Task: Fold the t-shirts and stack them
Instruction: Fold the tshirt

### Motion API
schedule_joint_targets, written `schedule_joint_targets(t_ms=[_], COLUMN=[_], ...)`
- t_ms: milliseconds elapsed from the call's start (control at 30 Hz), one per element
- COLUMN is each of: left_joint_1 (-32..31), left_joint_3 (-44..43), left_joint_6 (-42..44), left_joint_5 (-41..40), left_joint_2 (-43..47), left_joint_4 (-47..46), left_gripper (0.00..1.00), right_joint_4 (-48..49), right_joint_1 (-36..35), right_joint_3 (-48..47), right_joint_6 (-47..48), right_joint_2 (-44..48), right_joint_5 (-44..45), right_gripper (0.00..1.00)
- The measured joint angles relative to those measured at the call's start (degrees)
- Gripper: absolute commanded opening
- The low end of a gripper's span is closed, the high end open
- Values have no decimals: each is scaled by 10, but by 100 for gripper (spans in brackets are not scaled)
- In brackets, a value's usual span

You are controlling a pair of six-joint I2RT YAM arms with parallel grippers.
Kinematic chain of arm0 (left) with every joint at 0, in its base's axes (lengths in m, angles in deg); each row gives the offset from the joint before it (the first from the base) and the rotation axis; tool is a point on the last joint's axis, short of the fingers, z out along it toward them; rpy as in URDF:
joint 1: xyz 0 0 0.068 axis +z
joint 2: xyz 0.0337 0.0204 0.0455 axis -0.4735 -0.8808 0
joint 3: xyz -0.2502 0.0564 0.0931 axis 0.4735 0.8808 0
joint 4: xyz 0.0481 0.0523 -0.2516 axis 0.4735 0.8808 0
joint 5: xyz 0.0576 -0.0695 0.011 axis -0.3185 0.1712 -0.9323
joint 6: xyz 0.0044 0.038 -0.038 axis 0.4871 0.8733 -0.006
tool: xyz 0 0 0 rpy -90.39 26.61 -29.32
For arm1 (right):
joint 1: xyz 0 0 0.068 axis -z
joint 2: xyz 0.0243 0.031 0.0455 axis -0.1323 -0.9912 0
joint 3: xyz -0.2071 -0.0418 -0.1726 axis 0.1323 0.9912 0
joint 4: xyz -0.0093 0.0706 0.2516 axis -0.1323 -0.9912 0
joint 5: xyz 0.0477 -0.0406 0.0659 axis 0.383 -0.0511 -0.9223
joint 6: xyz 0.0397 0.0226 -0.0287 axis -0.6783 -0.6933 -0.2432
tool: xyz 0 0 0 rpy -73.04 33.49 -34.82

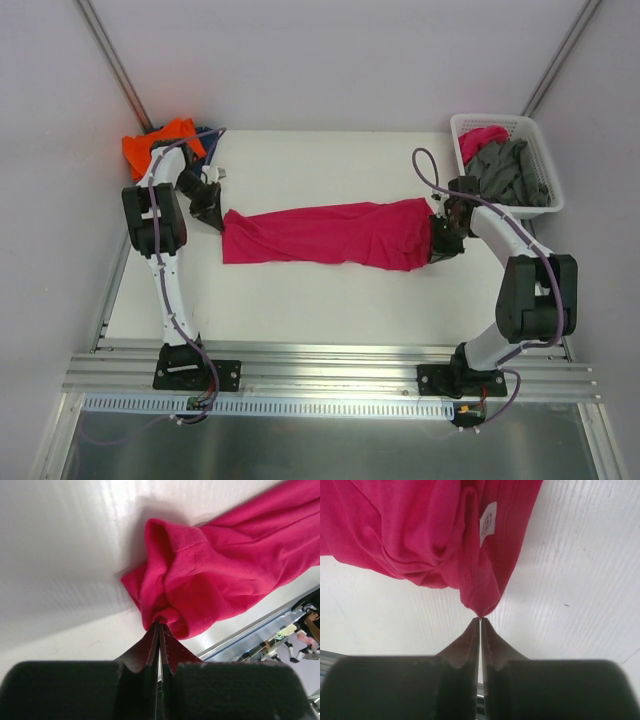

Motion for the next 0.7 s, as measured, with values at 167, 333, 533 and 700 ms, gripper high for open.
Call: schedule_joint_targets(t_ms=[167, 333, 533, 700], left_joint_1=[-10, -9, -9, -9], left_joint_3=[22, 48, 56, 80], left_joint_6=[6, 3, 2, 0], left_joint_5=[-5, -9, -19, -27], left_joint_2=[8, 44, 112, 155], left_joint_4=[-4, 2, -11, -14], left_gripper=[69, 86, 84, 82], right_joint_4=[1, 2, 17, 25], right_joint_1=[22, 42, 42, 42], right_joint_3=[6, -20, -107, -194], right_joint_6=[-1, -1, -3, -4], right_joint_2=[18, 13, -60, -162], right_joint_5=[7, 8, -3, -8], right_gripper=[48, 53, 43, 41])
